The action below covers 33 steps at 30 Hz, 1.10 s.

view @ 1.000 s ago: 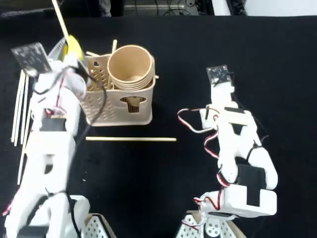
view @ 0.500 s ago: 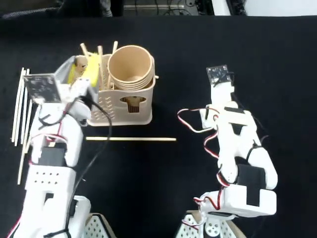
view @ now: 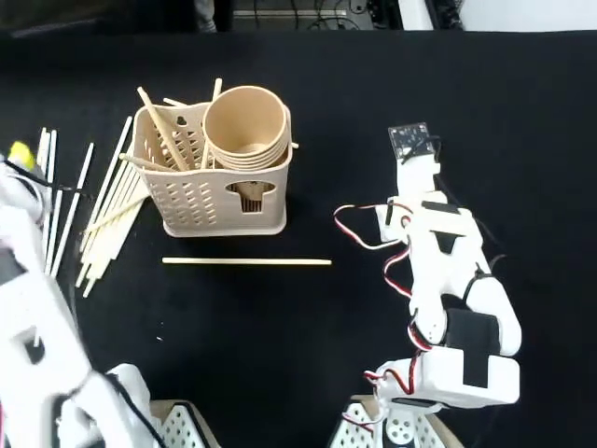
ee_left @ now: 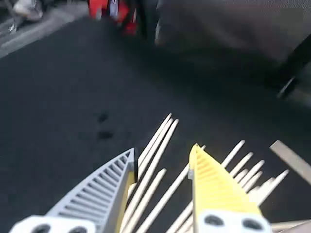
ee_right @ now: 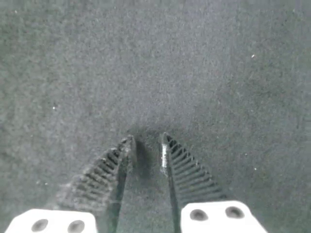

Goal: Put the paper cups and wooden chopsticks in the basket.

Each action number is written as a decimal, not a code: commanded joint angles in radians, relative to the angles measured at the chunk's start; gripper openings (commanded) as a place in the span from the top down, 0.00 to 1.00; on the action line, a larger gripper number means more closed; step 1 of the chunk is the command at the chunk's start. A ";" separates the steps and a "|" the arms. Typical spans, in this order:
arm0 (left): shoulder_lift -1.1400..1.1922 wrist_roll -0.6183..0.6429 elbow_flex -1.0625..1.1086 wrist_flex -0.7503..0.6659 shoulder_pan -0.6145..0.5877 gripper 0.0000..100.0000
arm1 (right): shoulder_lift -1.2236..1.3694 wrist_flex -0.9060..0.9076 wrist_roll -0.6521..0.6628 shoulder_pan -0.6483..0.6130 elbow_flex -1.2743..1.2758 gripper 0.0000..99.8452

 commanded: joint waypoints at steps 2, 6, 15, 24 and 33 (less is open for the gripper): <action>0.379 -0.193 -0.239 0.020 -0.041 0.81 | -0.045 -0.009 0.011 -0.014 -0.004 0.91; 0.703 -0.298 -0.486 0.087 -0.044 0.81 | -0.045 -0.009 0.011 -0.014 -0.004 0.91; 1.405 -0.305 -1.244 0.344 -0.025 0.82 | -0.045 -0.009 0.011 -0.014 -0.004 0.91; 1.949 -0.307 -1.975 0.637 -0.008 0.84 | -0.045 -0.009 0.011 -0.014 -0.004 0.91; 2.182 -0.514 -2.364 0.890 0.022 0.97 | -0.045 -0.009 0.011 -0.014 -0.004 0.91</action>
